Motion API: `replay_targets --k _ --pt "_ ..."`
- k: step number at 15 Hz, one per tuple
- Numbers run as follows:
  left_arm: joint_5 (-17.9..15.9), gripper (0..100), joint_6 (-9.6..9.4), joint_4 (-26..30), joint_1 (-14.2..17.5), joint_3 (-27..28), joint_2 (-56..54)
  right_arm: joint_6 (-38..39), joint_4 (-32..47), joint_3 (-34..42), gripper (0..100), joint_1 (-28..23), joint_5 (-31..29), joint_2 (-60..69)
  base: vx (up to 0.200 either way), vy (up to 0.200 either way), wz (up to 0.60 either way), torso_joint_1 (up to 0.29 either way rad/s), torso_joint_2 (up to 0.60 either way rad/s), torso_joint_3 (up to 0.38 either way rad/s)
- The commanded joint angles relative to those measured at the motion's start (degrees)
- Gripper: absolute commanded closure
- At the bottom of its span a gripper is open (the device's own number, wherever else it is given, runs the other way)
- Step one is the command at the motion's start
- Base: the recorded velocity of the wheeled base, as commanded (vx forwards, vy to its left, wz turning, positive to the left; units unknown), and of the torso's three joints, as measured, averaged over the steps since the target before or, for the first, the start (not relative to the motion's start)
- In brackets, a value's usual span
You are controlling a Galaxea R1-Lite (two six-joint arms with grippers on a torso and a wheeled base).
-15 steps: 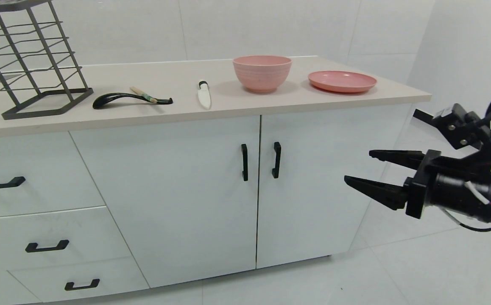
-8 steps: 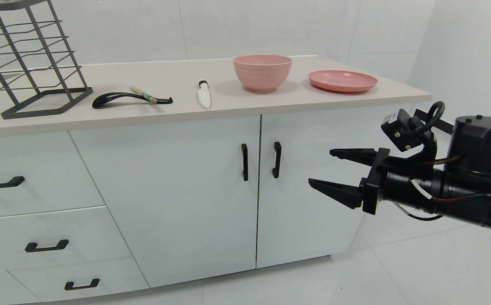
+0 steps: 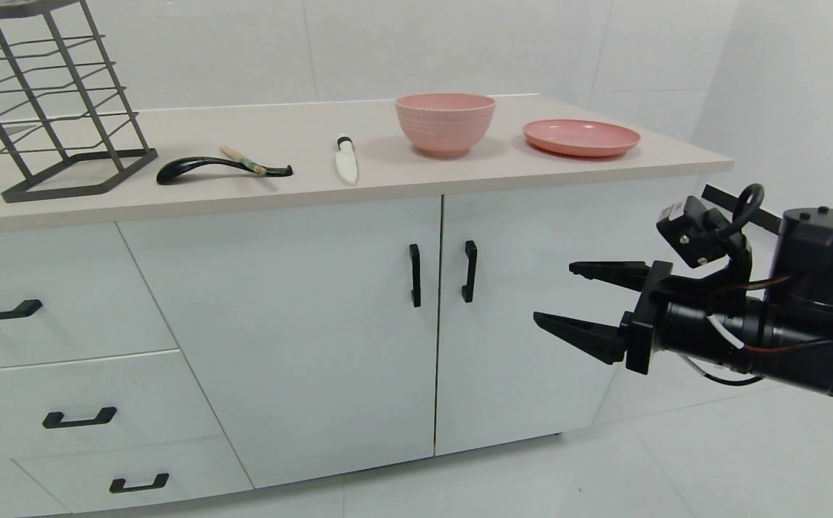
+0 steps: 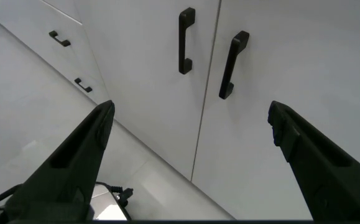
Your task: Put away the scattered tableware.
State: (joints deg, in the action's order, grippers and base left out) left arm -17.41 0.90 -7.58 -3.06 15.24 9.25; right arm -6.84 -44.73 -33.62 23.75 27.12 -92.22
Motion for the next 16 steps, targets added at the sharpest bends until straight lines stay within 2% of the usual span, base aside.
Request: replay_targets --k 1,2,3,5,6,8,9,10,11,13,16 --pt "-10.8 0 3.58 -0.24 -4.94 0.67 8.33 -0.02 -0.01 0.22 0 -0.02 0.03 0.55 0.0 0.0 0.0 0.0 0.0 0.0" --pt "-10.8 0 3.58 -0.24 -4.94 0.67 8.33 -0.02 -0.01 0.22 0 -0.02 0.03 0.55 0.0 0.0 0.0 0.0 0.0 0.0" --pt "-14.67 0 4.9 -2.09 -5.73 1.99 15.71 -0.1 -0.01 0.14 0 -0.1 0.03 0.38 0.0 0.0 0.0 0.0 0.0 0.0" --pt "-17.4 0 4.37 -7.36 -7.66 2.69 23.35 -0.19 -0.01 0.4 0 -0.1 0.12 0.29 0.0 0.0 0.0 0.0 0.0 0.0" --pt "-17.48 0 4.02 -9.03 -8.01 2.6 25.2 -0.19 -0.01 0.49 0 -0.1 0.12 0.29 0.0 0.0 0.0 0.0 0.0 0.0" --pt "-17.57 0 -1.52 -14.21 -9.6 2.78 33.11 -0.19 -0.1 1.37 0 -0.46 1.09 0.29 0.0 0.0 0.0 0.0 0.0 0.0" --pt "-17.57 0 -4.86 -16.15 -11.18 2.78 35.84 -0.19 -0.1 1.98 0 -0.37 1.18 0.46 0.0 0.0 0.0 0.0 0.0 0.0" --pt "-17.57 0 -6.97 -17.82 -13.11 2.87 37.94 -0.19 -0.1 2.33 0 -0.37 1.18 0.55 0.0 0.0 0.0 0.0 0.0 0.0" --pt "-17.48 0 -8.46 -19.49 -16.1 3.13 40.32 -0.19 -0.1 2.51 0 -0.46 1.18 0.55 0.0 0.0 0.0 0.0 0.0 0.0" --pt "-17.4 0 -10.31 -21.86 -21.64 4.1 45.24 -0.63 -0.1 2.86 0 -1.07 1.35 0.46 0.0 0.0 0.0 0.0 0.0 0.0" --pt "-17.4 0 -11.36 -26.61 -24.54 5.94 54.82 -1.07 -1.59 2.95 0 -1.16 4.52 -0.59 0.0 0.0 0.0 0.0 0.0 0.0"
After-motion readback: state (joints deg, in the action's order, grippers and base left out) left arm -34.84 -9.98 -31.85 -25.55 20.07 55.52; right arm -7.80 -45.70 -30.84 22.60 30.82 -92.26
